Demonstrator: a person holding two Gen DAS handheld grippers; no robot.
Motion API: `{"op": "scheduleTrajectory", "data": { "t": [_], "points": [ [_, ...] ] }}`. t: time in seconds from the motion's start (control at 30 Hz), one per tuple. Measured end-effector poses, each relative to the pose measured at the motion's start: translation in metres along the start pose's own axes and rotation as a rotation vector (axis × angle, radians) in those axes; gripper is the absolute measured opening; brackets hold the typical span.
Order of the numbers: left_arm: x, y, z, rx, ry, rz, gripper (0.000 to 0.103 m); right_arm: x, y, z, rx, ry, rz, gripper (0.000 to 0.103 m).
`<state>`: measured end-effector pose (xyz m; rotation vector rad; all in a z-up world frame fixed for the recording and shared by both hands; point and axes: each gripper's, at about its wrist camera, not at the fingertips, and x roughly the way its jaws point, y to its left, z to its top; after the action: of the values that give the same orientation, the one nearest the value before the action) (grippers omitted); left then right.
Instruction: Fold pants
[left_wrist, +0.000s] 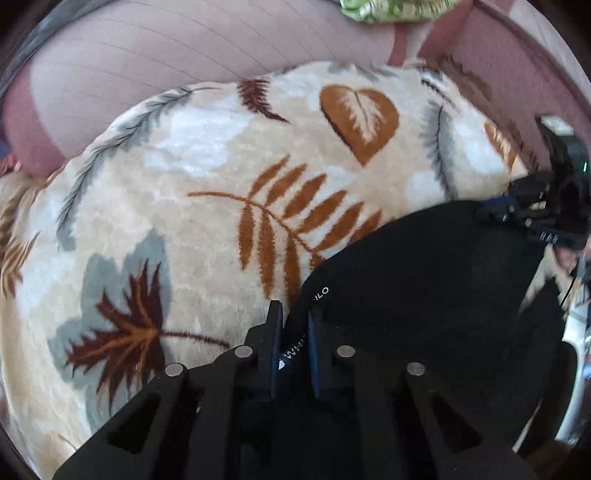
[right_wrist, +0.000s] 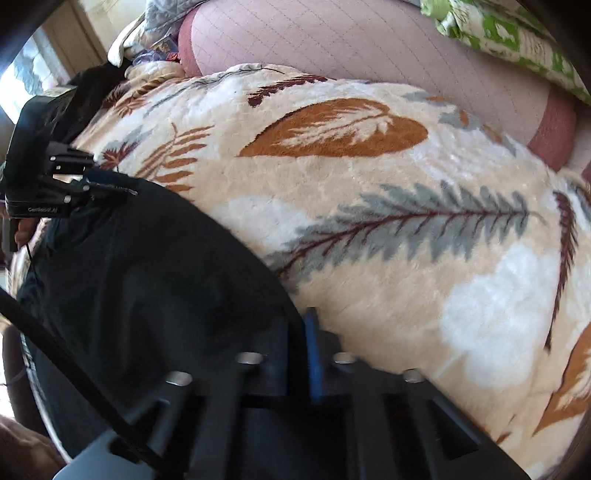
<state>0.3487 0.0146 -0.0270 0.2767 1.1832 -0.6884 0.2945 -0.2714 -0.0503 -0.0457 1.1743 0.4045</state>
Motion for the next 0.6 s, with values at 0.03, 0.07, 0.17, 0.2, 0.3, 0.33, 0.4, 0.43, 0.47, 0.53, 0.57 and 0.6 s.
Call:
{"op": "scheduleTrajectory", "data": {
  "t": [0.03, 0.07, 0.17, 0.2, 0.3, 0.33, 0.4, 0.43, 0.47, 0.53, 0.57, 0.6],
  "points": [
    [-0.004, -0.001, -0.002, -0.003, -0.009, 0.002, 0.012, -0.002, 0.003, -0.001, 0.0, -0.003, -0.011, 0.005],
    [-0.01, -0.006, -0.005, -0.001, -0.021, 0.01, 0.012, -0.005, 0.008, -0.003, -0.005, -0.004, -0.025, 0.004],
    [-0.034, -0.026, -0.016, 0.01, -0.061, 0.037, 0.011, -0.021, 0.024, -0.01, -0.014, -0.022, -0.052, 0.004],
    [-0.045, -0.031, -0.021, 0.01, -0.08, 0.044, 0.011, -0.027, 0.03, -0.012, -0.015, -0.033, -0.057, 0.004],
    [-0.077, -0.038, -0.042, -0.009, -0.139, 0.046, 0.011, -0.055, 0.052, -0.025, -0.028, -0.07, -0.073, 0.004],
    [-0.088, -0.04, -0.051, -0.017, -0.159, 0.045, 0.011, -0.064, 0.059, -0.03, -0.036, -0.08, -0.076, 0.004],
    [-0.115, -0.048, -0.077, -0.048, -0.209, 0.043, 0.011, -0.083, 0.077, -0.045, -0.058, -0.098, -0.067, 0.004],
    [-0.129, -0.054, -0.095, -0.064, -0.236, 0.03, 0.011, -0.096, 0.089, -0.057, -0.069, -0.112, -0.058, 0.004],
    [-0.138, -0.06, -0.107, -0.07, -0.253, 0.027, 0.011, -0.102, 0.095, -0.063, -0.073, -0.119, -0.05, 0.004],
    [-0.157, -0.078, -0.143, -0.08, -0.289, 0.038, 0.011, -0.118, 0.113, -0.084, -0.081, -0.134, -0.025, 0.004],
    [-0.162, -0.086, -0.162, -0.092, -0.3, 0.041, 0.011, -0.125, 0.123, -0.099, -0.084, -0.138, -0.012, 0.004],
    [-0.166, -0.096, -0.188, -0.114, -0.306, 0.04, 0.011, -0.128, 0.131, -0.109, -0.085, -0.14, -0.001, 0.004]
  ]
}}
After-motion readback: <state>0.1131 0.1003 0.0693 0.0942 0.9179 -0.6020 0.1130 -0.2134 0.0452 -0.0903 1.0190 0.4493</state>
